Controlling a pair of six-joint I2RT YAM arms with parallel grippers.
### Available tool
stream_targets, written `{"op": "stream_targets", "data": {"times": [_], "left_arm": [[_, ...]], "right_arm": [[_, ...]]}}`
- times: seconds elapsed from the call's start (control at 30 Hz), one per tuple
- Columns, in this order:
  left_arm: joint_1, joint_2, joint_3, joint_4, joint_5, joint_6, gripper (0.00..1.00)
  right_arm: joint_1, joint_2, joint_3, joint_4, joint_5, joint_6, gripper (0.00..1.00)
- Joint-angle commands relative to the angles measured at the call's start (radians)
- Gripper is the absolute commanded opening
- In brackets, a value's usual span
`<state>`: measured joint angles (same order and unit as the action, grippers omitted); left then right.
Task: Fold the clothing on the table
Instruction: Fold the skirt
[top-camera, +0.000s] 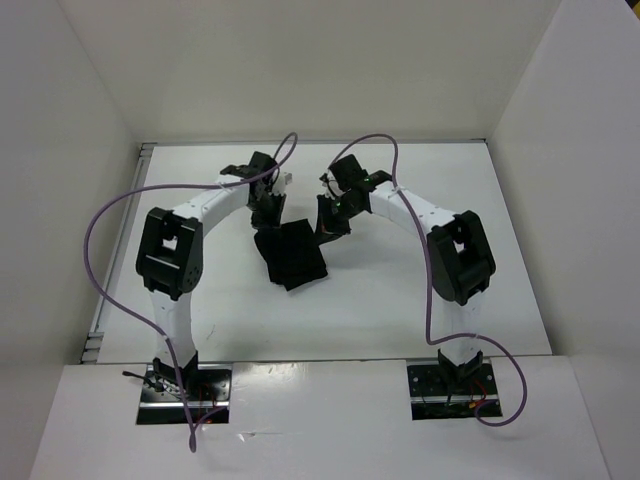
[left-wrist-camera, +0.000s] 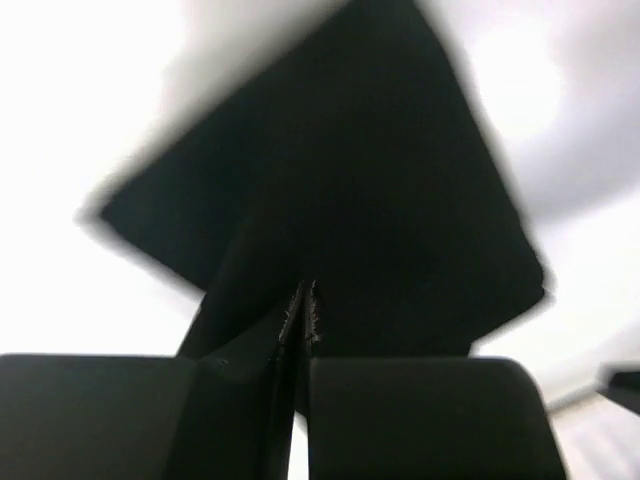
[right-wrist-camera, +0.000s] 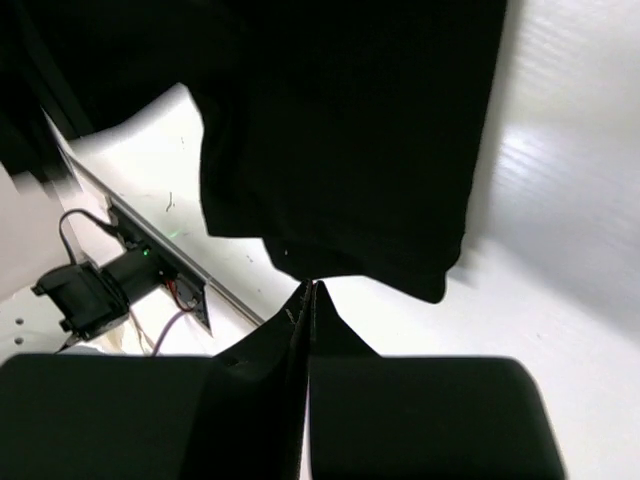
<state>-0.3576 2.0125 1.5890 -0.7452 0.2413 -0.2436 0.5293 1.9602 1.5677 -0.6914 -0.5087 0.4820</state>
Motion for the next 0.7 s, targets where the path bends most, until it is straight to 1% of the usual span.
{"op": "stream_targets", "data": {"times": [0.0, 0.07, 0.13, 0.23, 0.27, 0.3, 0.33, 0.37, 0.43, 0.47, 0.57, 0.67], "left_arm": [[0.071, 0.008, 0.046, -0.04, -0.175, -0.019, 0.08], [0.1, -0.017, 0.036, -0.054, -0.25, -0.019, 0.08], [0.114, -0.031, 0.016, -0.054, -0.293, -0.019, 0.1], [0.123, -0.031, -0.009, -0.054, -0.303, -0.019, 0.1], [0.123, -0.031, -0.009, -0.054, -0.303, -0.028, 0.1], [0.123, -0.031, -0.009, -0.045, -0.283, -0.028, 0.1], [0.123, -0.052, -0.018, -0.045, -0.26, -0.039, 0.1], [0.123, -0.098, -0.032, -0.034, -0.196, -0.039, 0.1], [0.123, -0.15, -0.049, -0.013, -0.116, -0.048, 0.11], [0.123, -0.191, -0.061, -0.003, -0.04, -0.048, 0.13], [0.098, -0.231, -0.125, 0.038, 0.036, -0.071, 0.13], [0.086, -0.232, -0.211, 0.099, 0.088, -0.117, 0.13]], "right_arm": [[0.014, -0.015, -0.008, 0.038, -0.027, -0.009, 0.0], [0.014, -0.015, -0.008, 0.038, -0.037, -0.01, 0.01], [0.014, -0.015, -0.008, 0.038, -0.037, -0.019, 0.01], [0.014, -0.006, 0.002, 0.02, -0.047, -0.028, 0.01], [0.023, 0.005, 0.012, 0.02, -0.047, -0.037, 0.02], [0.023, 0.005, 0.012, 0.02, -0.047, -0.046, 0.02], [0.023, 0.005, 0.023, 0.009, -0.057, -0.046, 0.05], [0.034, 0.014, 0.035, 0.0, -0.057, -0.071, 0.07], [0.043, 0.029, 0.044, -0.014, -0.071, -0.082, 0.11], [0.043, 0.045, 0.045, -0.014, -0.071, -0.082, 0.11], [0.043, 0.078, 0.025, 0.013, -0.108, -0.082, 0.12], [0.052, 0.123, 0.025, 0.038, -0.171, -0.091, 0.13]]}}
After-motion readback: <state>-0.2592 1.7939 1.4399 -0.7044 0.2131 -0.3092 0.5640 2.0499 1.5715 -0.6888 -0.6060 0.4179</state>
